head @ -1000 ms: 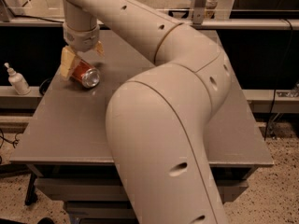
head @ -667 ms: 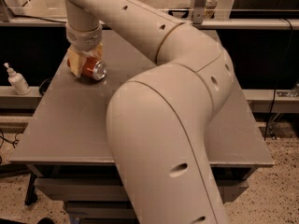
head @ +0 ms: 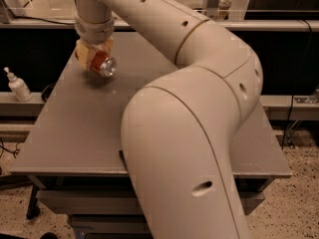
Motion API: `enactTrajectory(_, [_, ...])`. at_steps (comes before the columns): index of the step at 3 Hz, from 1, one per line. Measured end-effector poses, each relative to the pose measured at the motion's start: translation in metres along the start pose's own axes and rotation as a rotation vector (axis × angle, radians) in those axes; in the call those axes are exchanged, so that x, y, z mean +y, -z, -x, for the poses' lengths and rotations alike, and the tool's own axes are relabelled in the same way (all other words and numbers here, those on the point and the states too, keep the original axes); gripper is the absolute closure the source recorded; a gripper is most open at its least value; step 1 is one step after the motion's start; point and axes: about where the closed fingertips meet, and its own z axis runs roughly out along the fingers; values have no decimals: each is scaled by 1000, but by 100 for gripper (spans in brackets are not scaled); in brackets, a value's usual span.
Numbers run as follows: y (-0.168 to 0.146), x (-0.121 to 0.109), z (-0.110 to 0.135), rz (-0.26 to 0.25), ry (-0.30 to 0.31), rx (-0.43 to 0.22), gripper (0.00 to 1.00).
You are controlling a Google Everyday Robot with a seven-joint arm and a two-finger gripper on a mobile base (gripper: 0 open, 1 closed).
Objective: Place coke can upright
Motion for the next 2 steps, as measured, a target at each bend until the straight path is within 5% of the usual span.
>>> enactTrajectory(1, [26, -7, 2, 57, -17, -133, 100])
enactTrajectory(2, [50, -7, -7, 173, -34, -317, 100])
